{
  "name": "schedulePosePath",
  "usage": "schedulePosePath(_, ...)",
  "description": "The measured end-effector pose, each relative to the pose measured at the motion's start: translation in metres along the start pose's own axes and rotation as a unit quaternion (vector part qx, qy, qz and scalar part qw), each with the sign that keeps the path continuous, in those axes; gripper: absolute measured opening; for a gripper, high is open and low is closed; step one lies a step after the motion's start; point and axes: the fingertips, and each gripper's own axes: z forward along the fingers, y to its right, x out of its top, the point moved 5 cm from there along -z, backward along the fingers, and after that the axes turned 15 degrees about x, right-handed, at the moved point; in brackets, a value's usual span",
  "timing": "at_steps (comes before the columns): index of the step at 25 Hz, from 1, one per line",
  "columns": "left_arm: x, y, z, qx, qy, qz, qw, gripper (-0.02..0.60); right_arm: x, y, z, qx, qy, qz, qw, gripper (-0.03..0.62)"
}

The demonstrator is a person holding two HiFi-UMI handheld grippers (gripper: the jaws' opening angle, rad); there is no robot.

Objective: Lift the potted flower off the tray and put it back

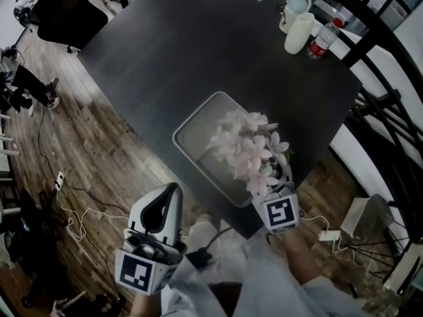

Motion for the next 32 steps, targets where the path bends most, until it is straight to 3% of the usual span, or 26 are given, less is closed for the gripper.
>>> schedulePosePath(9,0.004,0.001,0.000,-0.024,0.009,-0.008,0.9996,-0.002,0.003,-0.009,-0.013,-0.010,0.012,0.041,0.999,0.319)
schedulePosePath(17,0.014,0.006,-0.004,-0.046,0.038,-0.004,0.9982,-0.002,0.013,-0.017,-0.031,-0.031,0.018,0.042,0.998,0.327)
schedulePosePath(23,0.023,0.011,-0.010,-0.061,0.041,-0.003,0.9973,-0.002,0.029,-0.025,-0.046,-0.048,0.038,0.042,0.997,0.327)
schedulePosePath(32,0.040,0.018,-0.011,-0.089,0.076,-0.004,0.9931,-0.002,0.057,-0.028,-0.072,-0.083,0.079,0.043,0.992,0.327)
